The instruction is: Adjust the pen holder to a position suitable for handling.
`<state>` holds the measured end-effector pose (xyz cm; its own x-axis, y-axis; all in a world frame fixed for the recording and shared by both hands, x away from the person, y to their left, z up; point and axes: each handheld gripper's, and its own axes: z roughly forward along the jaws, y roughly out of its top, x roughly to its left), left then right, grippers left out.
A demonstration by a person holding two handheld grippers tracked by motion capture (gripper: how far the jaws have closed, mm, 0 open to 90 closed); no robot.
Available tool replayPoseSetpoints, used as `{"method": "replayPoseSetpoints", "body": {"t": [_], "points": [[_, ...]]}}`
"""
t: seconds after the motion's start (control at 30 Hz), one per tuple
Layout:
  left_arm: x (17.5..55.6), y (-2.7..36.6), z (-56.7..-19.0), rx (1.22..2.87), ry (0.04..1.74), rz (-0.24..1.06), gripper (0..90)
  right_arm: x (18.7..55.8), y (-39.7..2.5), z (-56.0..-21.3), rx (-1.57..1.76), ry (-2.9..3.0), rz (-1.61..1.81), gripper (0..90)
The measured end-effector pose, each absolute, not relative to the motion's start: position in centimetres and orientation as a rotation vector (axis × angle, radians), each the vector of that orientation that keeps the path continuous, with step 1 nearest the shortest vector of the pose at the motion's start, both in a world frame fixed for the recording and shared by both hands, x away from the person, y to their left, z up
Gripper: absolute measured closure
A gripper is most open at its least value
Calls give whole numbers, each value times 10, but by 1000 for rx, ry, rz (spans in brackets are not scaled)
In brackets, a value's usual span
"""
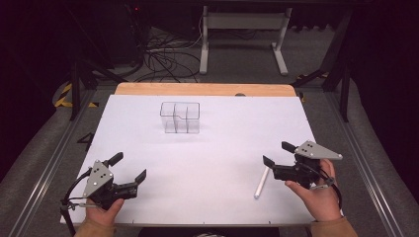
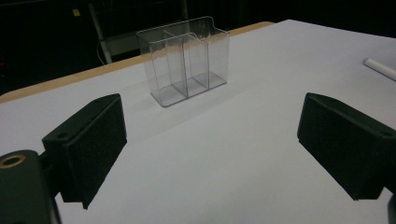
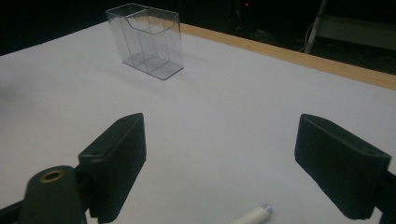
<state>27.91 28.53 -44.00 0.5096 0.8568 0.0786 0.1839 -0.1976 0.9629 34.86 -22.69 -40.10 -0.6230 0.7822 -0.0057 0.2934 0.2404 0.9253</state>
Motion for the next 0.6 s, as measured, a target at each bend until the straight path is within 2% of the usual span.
{"method": "replayPoseSetpoints", "body": {"t": [0.6], "points": [[279, 286, -441, 1684, 898, 787, 91, 363, -215, -396, 1116, 2064, 1343, 157]]}}
